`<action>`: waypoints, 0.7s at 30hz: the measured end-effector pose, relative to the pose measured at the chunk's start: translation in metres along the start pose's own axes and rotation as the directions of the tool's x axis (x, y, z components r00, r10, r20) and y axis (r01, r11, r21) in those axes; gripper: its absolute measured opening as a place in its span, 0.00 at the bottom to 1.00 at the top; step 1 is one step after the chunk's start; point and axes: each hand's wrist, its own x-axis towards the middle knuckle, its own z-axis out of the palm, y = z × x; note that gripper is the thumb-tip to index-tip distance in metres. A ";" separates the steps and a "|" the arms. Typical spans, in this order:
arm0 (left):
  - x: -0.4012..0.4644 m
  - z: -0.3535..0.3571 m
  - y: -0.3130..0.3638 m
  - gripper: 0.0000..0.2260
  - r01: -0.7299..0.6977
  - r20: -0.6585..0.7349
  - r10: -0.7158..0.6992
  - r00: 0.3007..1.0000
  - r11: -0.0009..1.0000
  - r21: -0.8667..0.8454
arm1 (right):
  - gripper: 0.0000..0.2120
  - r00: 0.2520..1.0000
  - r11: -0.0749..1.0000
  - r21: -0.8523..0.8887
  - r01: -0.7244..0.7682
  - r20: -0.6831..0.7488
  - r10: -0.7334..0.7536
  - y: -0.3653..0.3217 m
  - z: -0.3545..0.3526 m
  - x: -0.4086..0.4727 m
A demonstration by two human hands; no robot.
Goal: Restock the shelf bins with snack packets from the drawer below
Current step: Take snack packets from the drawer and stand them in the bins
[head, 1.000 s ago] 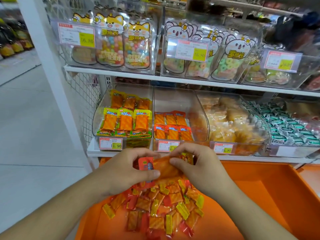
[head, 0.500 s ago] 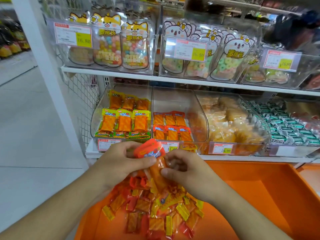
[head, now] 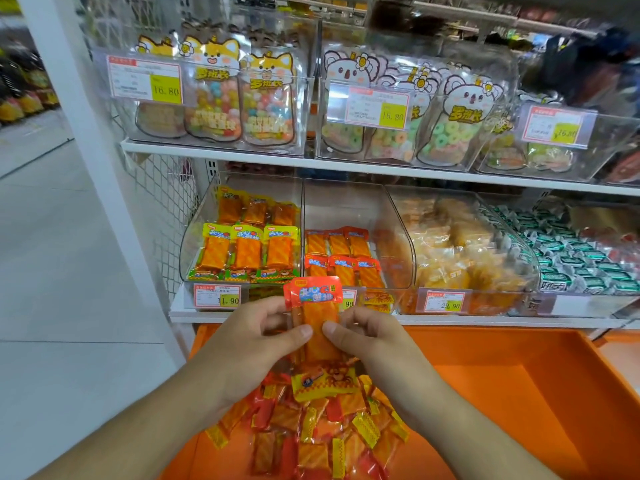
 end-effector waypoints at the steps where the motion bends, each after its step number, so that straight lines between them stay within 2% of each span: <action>1: 0.001 0.000 0.000 0.11 0.001 0.000 -0.001 1.000 1.000 0.001 | 0.17 1.000 1.000 0.025 0.002 0.013 -0.003 -0.002 0.000 0.001; 5: 0.006 0.001 0.004 0.11 -0.027 0.005 0.026 1.000 0.999 0.045 | 0.13 0.999 0.995 0.100 0.027 0.023 -0.030 -0.002 -0.003 0.006; 8: 0.018 0.000 0.004 0.12 -0.095 -0.011 0.099 0.995 0.975 0.202 | 0.07 1.000 0.990 0.141 0.000 -0.023 0.003 0.000 -0.007 0.013; 11: 0.041 -0.007 0.007 0.11 -0.150 -0.053 0.173 0.984 0.942 0.301 | 0.12 0.997 0.987 0.160 -0.015 -0.072 0.026 -0.005 -0.013 0.027; 12: 0.049 -0.011 0.008 0.14 -0.181 -0.074 0.226 0.971 0.904 0.386 | 0.15 0.994 0.989 0.147 -0.020 -0.104 0.035 -0.007 -0.018 0.036; 14: 0.067 -0.020 0.009 0.22 -0.255 -0.028 0.361 0.932 0.709 0.657 | 0.13 0.982 0.991 0.131 -0.024 -0.185 0.048 -0.011 -0.031 0.063; 16: 0.081 -0.025 0.007 0.27 -0.287 0.075 0.411 0.909 0.482 0.828 | 0.11 0.960 0.996 0.089 -0.022 -0.277 0.046 -0.014 -0.043 0.098; 19: 0.095 -0.029 -0.009 0.31 -0.277 0.154 0.356 0.922 0.326 0.904 | 0.10 0.923 0.999 -0.012 -0.050 -0.383 0.042 -0.019 -0.050 0.158; 21: 0.104 -0.033 -0.019 0.31 -0.296 0.188 0.407 0.894 0.221 0.929 | 0.09 0.916 0.992 -0.100 -0.077 -0.401 0.031 -0.015 -0.048 0.199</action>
